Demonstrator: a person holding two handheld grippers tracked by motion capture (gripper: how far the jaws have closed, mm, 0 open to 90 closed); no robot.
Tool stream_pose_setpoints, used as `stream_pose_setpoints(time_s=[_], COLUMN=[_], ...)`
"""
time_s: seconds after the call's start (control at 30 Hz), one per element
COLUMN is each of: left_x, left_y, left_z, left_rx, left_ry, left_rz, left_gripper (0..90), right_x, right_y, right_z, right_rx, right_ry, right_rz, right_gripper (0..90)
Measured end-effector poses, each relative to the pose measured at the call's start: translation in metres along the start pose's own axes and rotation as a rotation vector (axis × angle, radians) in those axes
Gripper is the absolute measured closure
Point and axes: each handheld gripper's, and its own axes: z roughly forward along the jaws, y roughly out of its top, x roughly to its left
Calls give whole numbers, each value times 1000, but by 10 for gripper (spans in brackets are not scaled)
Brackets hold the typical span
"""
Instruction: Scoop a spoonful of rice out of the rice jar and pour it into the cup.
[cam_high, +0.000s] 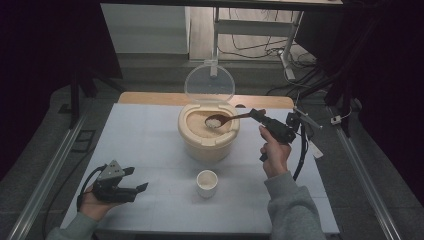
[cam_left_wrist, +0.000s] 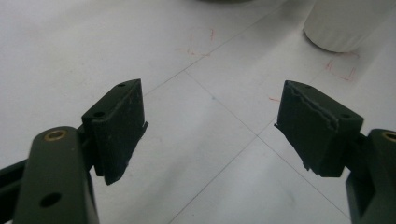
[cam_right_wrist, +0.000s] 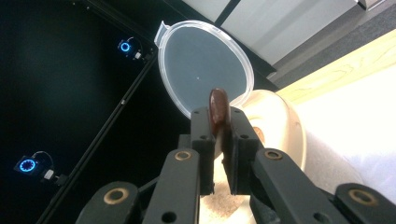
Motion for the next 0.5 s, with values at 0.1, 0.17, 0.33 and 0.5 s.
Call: stream_pose_setpoints(time_s=[0.1, 0.17, 0.33, 0.5], left_x=[0, 0, 0, 0], left_y=[0, 0, 0, 0], left_z=[0, 0, 0, 0], left_rx=[-1, -1, 0, 0], left_ry=[0, 1, 1, 0], left_rz=[1, 1, 1, -1], left_gripper=[232, 232, 232, 232], right_x=[0, -1, -1, 5], right_y=[0, -1, -2, -6], right_z=[0, 0, -3, -12], right_rx=[7, 11, 19, 38], right_ry=[-1, 3, 17, 51], right_rz=[2, 7, 23, 30], right_gripper=[835, 834, 835, 835])
